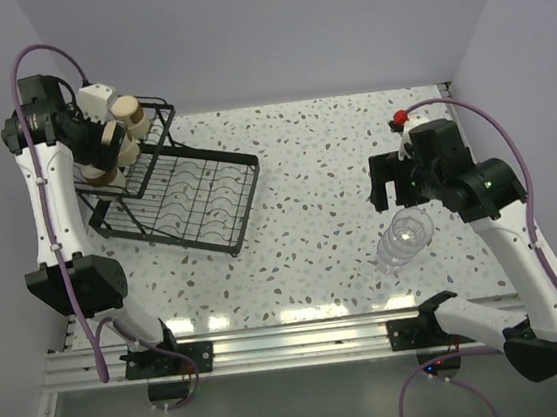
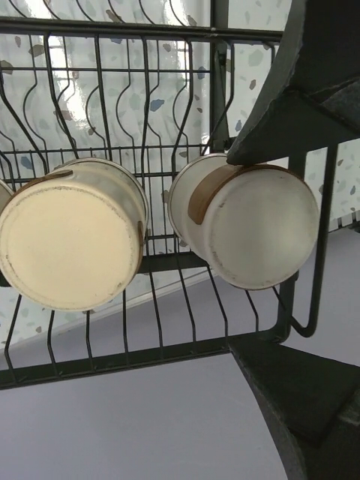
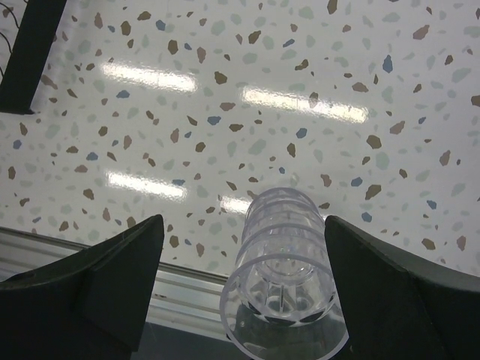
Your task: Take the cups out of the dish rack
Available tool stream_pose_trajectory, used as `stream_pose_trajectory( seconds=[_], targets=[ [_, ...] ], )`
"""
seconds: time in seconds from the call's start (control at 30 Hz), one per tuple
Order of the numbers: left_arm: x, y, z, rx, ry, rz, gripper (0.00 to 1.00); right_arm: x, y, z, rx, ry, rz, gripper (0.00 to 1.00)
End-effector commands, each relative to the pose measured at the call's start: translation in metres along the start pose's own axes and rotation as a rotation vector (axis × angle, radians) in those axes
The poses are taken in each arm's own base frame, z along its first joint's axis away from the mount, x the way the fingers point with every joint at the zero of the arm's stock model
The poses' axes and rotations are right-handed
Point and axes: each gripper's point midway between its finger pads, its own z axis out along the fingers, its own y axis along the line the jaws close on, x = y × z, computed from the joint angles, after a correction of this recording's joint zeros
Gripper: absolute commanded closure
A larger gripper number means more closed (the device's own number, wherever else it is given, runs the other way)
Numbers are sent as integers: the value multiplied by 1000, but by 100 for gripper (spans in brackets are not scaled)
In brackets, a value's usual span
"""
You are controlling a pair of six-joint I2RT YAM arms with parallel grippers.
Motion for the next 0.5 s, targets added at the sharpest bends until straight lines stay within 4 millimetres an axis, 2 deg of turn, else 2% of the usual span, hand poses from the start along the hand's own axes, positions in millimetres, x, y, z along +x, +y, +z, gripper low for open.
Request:
stream_pose_trajectory(
  seconds=[0.0, 0.1, 0.23, 0.47],
  targets=[
    [2, 10, 11, -37, 18, -23, 0, -6, 1, 0, -20, -41, -40, 8],
    [1, 5, 16, -8, 6, -34, 9, -4, 0, 1, -19, -42, -37, 8],
    [12, -7, 20, 39, 44, -38, 27, -3, 0, 0, -18, -37, -31, 8],
    [23, -20, 22, 97, 71, -48, 44, -8, -2, -6, -8, -58, -28, 8]
  ],
)
